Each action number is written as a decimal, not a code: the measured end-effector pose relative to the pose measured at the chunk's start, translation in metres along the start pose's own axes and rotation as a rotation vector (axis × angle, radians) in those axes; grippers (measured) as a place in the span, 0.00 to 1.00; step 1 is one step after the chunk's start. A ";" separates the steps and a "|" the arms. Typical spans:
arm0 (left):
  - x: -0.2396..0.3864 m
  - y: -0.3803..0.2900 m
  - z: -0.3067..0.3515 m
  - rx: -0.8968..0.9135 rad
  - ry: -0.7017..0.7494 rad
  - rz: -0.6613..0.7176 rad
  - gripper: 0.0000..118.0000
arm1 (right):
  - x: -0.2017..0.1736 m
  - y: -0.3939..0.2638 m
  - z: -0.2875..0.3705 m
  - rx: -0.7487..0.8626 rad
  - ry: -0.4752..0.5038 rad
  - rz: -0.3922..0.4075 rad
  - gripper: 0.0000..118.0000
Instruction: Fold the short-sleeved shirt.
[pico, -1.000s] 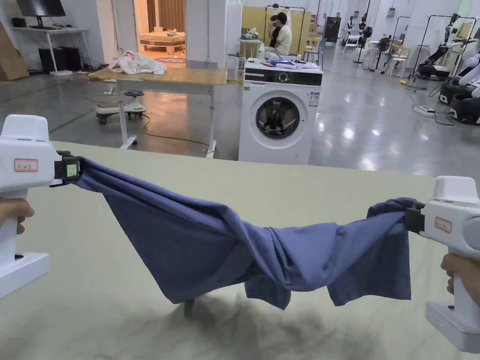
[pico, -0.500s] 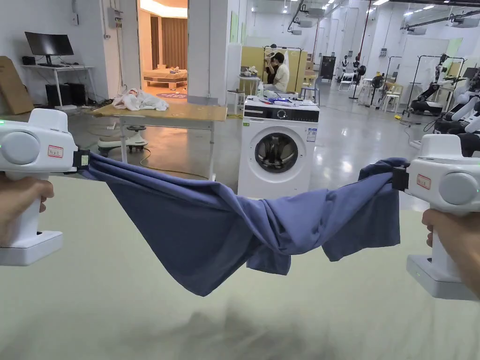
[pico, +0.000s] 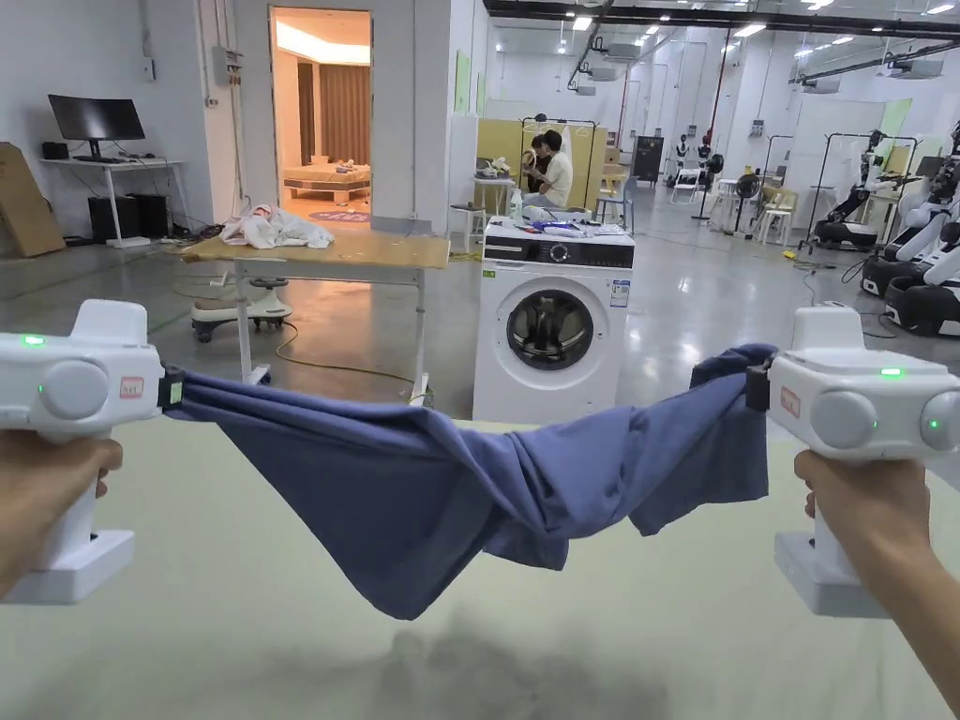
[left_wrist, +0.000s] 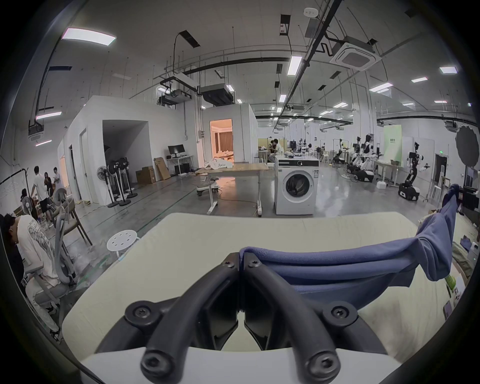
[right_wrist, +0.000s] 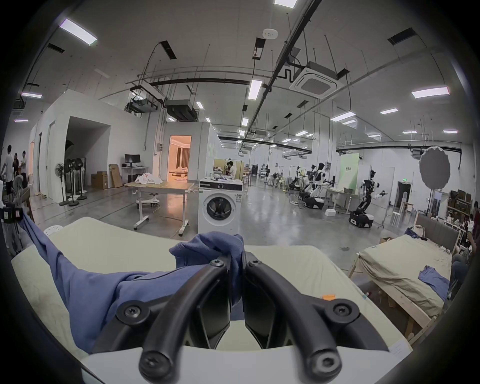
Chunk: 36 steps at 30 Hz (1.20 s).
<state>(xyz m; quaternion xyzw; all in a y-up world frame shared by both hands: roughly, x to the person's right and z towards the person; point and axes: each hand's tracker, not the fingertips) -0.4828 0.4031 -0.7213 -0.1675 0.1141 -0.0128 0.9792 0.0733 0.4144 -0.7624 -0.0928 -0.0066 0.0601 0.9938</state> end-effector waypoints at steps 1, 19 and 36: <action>0.000 -0.013 -0.002 -0.017 0.000 -0.003 0.00 | 0.000 -0.011 -0.001 -0.019 0.004 0.005 0.05; 0.000 -0.265 0.090 -0.223 -0.068 0.045 0.00 | 0.016 -0.249 0.089 -0.303 0.001 0.097 0.05; 0.016 -0.323 0.112 -0.298 -0.032 -0.007 0.53 | 0.005 -0.304 0.140 -0.334 -0.050 -0.001 0.56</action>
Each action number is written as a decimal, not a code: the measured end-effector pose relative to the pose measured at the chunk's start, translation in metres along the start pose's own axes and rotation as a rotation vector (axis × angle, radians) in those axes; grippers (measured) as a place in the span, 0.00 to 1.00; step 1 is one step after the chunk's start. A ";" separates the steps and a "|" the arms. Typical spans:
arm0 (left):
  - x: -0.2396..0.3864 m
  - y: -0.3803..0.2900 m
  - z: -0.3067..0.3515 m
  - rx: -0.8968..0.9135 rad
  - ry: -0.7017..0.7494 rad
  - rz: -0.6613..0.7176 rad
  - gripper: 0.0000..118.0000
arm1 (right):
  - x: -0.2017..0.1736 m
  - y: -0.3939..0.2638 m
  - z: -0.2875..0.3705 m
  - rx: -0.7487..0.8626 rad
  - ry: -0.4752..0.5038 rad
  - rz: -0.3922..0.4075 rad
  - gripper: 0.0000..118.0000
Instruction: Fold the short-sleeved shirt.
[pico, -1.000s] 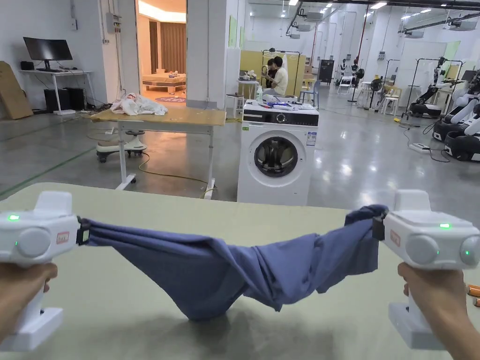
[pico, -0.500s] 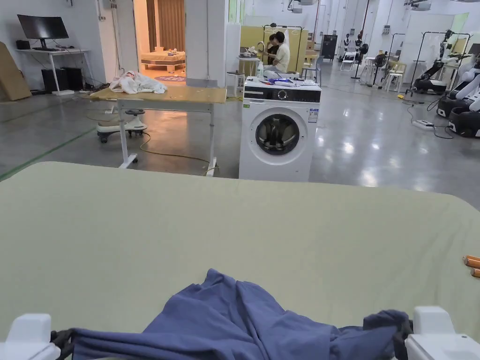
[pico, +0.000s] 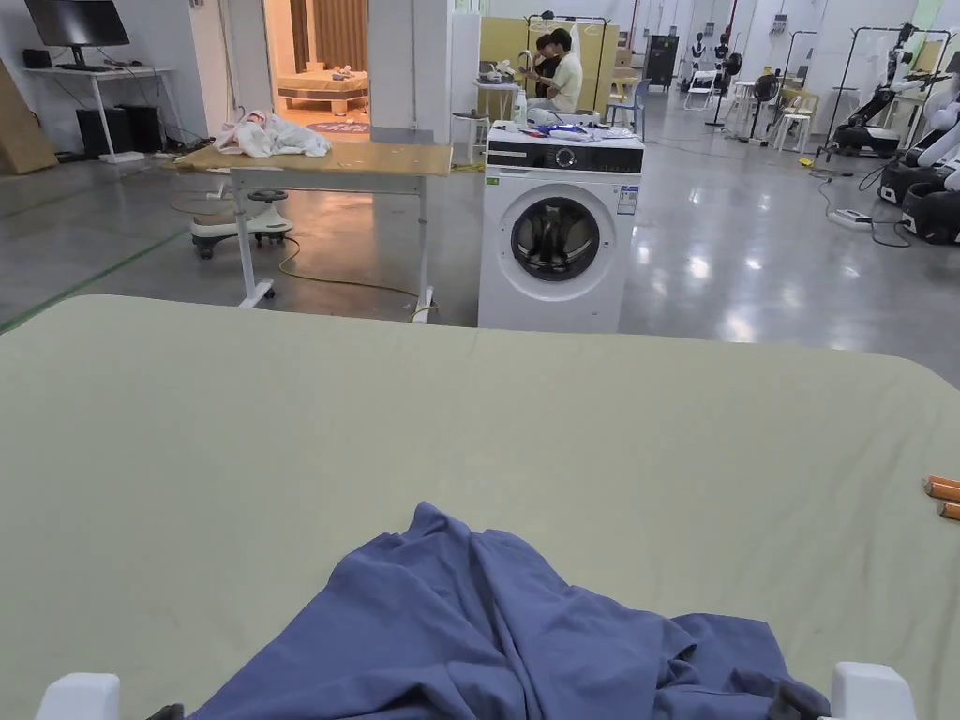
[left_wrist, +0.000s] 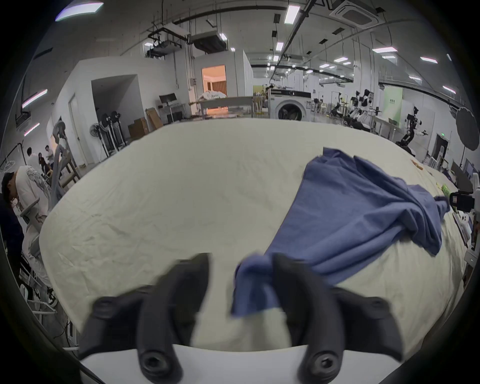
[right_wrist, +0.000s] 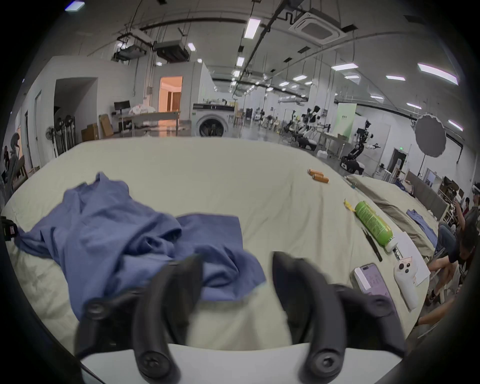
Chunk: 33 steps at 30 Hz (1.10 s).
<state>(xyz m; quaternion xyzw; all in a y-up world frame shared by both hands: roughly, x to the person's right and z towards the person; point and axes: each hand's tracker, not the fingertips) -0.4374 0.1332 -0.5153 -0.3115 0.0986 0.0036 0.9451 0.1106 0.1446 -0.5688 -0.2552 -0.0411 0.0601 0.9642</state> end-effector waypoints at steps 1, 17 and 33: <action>0.004 0.004 0.004 0.032 -0.007 0.001 0.62 | -0.003 0.005 0.005 0.032 0.014 -0.006 0.63; 0.115 0.076 0.069 0.492 -0.066 -0.081 0.00 | -0.093 0.073 0.059 0.410 0.062 -0.013 0.02; 0.108 0.175 -0.119 0.055 -0.280 -0.138 0.00 | -0.064 0.054 0.014 0.254 0.040 -0.044 0.00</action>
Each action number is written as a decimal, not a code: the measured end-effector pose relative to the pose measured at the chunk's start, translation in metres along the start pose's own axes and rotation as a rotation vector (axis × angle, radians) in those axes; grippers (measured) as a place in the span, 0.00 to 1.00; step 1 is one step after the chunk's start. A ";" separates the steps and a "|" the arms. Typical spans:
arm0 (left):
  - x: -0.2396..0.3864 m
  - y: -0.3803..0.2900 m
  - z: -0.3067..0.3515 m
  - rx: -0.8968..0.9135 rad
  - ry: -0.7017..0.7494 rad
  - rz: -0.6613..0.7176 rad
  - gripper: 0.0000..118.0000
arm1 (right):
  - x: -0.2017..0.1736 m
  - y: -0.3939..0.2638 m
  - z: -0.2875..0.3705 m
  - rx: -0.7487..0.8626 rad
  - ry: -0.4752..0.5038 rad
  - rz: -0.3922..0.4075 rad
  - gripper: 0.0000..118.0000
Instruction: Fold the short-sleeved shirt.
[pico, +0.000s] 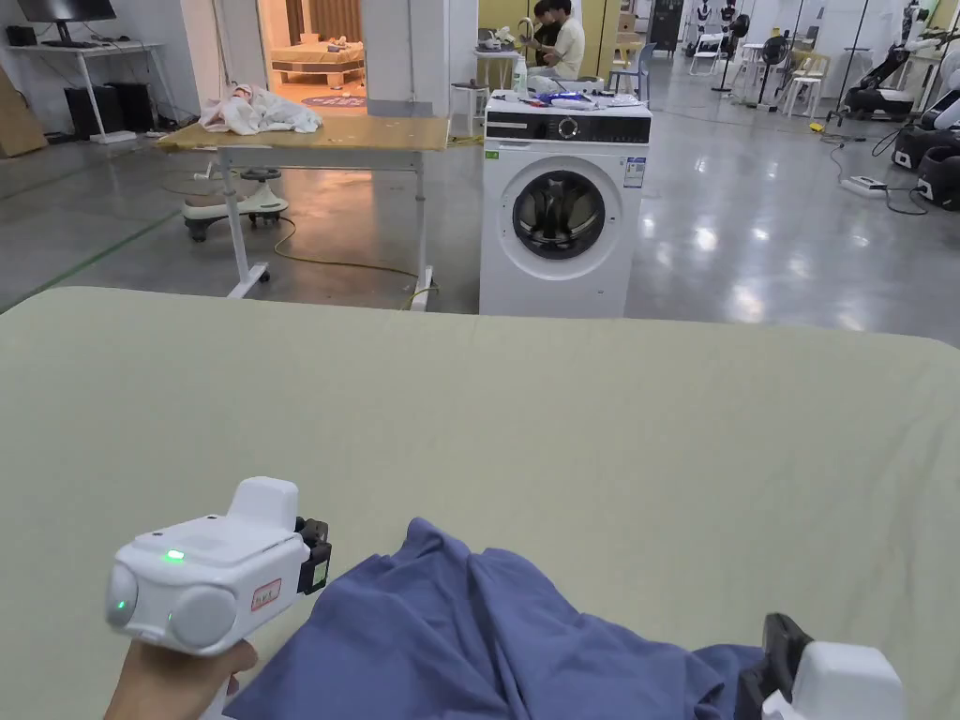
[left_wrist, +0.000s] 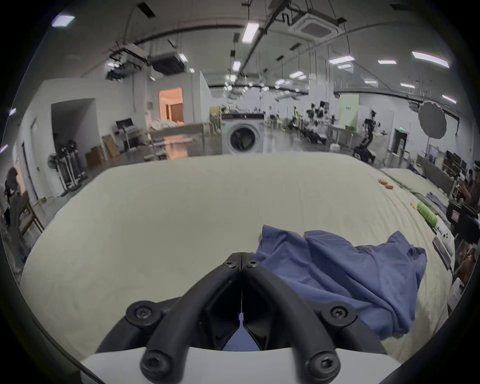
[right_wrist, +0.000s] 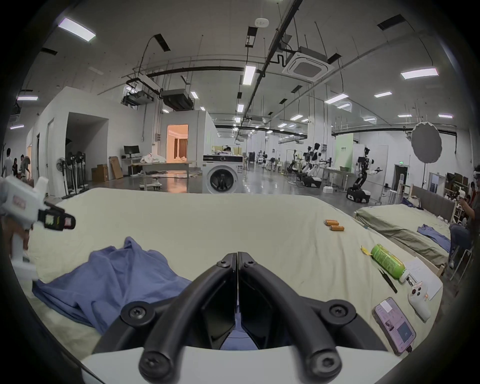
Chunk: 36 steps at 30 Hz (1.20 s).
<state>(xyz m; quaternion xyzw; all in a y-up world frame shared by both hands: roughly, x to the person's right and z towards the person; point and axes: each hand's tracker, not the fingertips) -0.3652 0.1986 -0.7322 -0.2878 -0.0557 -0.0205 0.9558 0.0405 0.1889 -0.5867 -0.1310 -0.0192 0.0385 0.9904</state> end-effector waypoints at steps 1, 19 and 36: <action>-0.004 0.009 -0.018 -0.034 -0.037 0.006 0.00 | 0.003 -0.002 -0.004 -0.012 -0.004 -0.001 0.00; 0.030 0.035 -0.192 -0.369 -0.121 -0.023 0.60 | 0.051 -0.037 -0.031 -0.170 -0.104 0.032 0.00; 0.052 0.037 -0.105 -0.179 -0.164 -0.075 0.00 | 0.087 -0.055 -0.079 -0.522 -0.018 -0.062 0.50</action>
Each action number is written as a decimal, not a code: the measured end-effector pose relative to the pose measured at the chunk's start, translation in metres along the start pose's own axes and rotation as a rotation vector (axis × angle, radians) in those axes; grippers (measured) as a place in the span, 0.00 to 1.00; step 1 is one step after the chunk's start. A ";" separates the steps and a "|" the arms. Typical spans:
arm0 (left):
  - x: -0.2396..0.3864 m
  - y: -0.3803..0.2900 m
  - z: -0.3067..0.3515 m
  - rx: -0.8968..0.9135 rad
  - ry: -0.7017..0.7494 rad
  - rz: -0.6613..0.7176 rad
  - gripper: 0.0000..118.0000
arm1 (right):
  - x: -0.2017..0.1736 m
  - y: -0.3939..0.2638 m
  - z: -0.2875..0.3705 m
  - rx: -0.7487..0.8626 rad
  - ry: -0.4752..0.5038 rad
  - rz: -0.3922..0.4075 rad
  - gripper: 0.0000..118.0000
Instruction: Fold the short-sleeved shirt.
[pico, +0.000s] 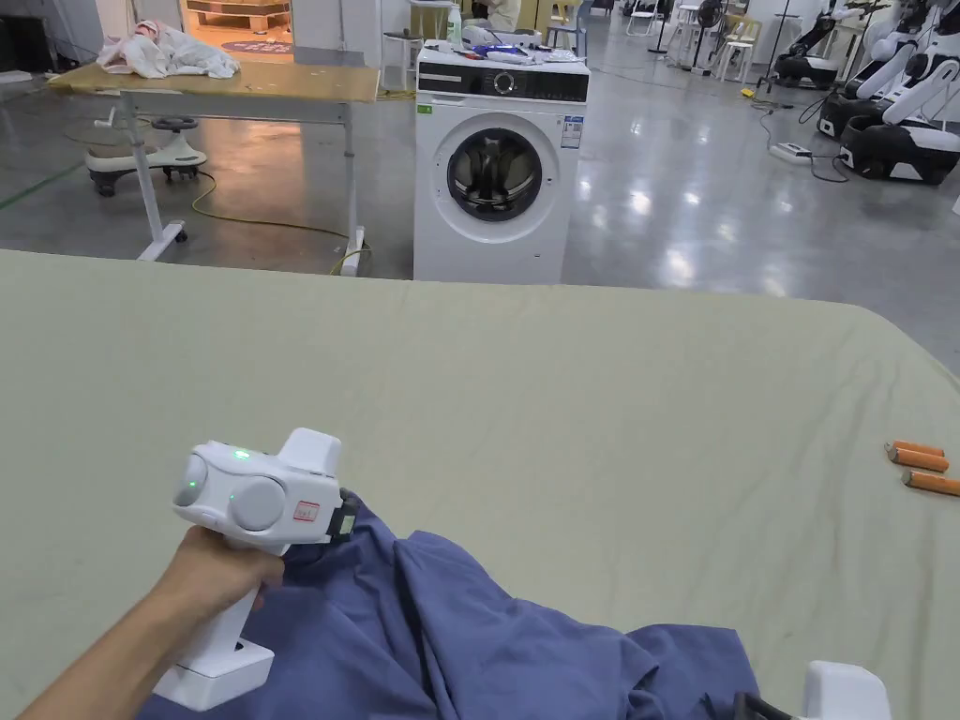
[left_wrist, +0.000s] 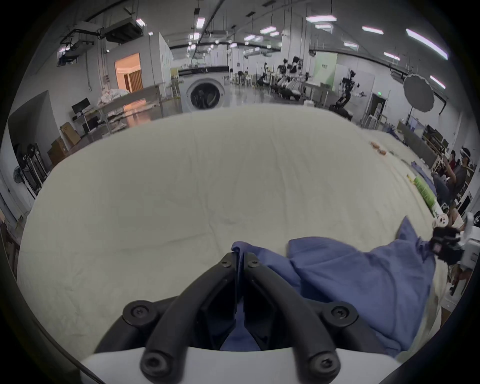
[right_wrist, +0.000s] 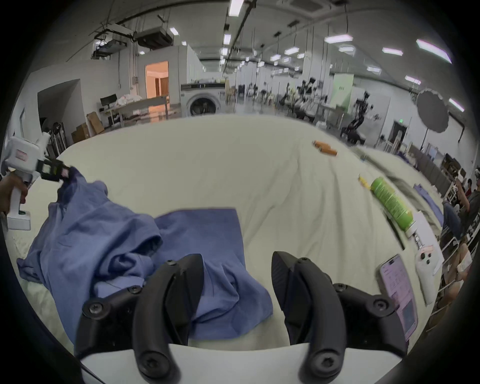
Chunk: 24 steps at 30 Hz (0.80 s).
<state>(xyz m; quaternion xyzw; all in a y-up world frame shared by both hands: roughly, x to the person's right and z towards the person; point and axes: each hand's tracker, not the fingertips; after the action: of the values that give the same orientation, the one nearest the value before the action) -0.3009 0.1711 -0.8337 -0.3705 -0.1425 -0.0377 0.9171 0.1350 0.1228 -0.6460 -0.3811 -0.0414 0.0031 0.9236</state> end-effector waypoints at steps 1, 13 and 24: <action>0.000 0.001 0.016 0.030 0.006 0.001 0.00 | 0.002 -0.001 -0.006 -0.038 0.012 -0.005 0.50; -0.010 -0.023 0.144 0.186 0.093 0.034 0.00 | 0.004 -0.009 0.001 -0.037 0.121 0.035 0.06; -0.048 -0.003 0.283 0.370 0.269 0.040 0.00 | 0.000 0.075 0.093 0.259 0.113 0.086 0.06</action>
<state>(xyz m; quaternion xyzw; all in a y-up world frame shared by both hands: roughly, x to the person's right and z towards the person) -0.4135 0.3626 -0.6524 -0.1906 -0.0159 -0.0417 0.9806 0.1299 0.2420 -0.6331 -0.2599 0.0279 0.0266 0.9649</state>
